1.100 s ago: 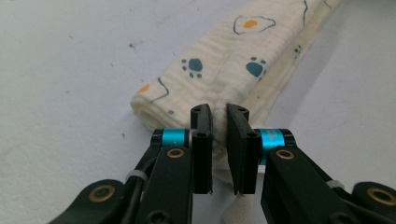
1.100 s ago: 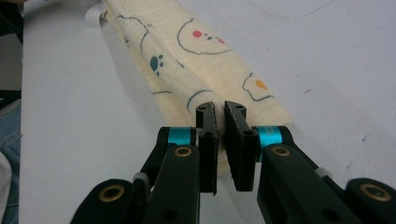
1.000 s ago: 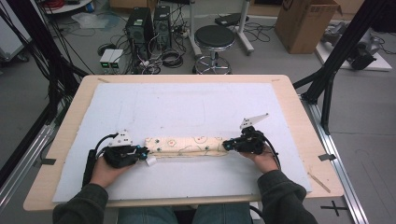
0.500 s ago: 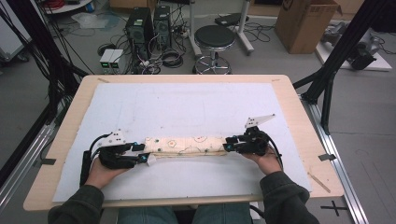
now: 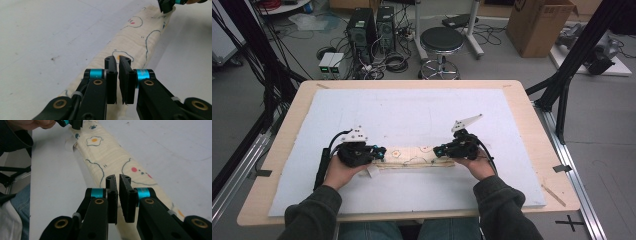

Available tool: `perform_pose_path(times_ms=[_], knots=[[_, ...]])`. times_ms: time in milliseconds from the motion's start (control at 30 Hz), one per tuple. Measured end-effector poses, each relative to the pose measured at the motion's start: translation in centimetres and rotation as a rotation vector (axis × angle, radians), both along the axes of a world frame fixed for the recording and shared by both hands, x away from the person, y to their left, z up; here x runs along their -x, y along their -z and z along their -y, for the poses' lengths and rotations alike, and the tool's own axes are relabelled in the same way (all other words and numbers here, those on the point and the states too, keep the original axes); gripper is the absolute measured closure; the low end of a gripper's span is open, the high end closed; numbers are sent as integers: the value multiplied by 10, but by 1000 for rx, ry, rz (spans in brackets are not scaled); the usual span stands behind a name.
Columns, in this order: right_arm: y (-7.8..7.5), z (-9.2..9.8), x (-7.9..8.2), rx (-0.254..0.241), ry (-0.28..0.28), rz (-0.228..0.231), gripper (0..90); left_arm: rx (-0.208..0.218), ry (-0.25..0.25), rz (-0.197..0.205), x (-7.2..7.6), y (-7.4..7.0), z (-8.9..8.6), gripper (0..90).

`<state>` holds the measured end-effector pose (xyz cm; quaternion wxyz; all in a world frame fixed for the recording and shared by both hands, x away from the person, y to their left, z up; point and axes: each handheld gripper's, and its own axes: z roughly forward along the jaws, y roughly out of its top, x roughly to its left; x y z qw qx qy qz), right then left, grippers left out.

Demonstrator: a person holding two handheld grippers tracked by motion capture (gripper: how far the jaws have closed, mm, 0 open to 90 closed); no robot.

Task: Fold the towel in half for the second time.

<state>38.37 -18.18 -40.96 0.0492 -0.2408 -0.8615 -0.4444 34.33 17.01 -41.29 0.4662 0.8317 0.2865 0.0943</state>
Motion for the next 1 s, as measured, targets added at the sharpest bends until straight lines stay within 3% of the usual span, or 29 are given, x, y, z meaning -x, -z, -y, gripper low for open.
perform_pose_path(times_ms=[200,367,633,1000], knots=[[10,-21,-3,50,-51,-20,853,-68,12,-51,-5,12,9,850],[18,-23,0,105,-60,-5,853,-104,17,-66,-1,20,6,849],[21,-9,7,162,-42,54,831,-105,3,-59,4,25,-4,806],[25,28,14,151,-1,94,765,-119,-1,-46,9,24,-14,686]])
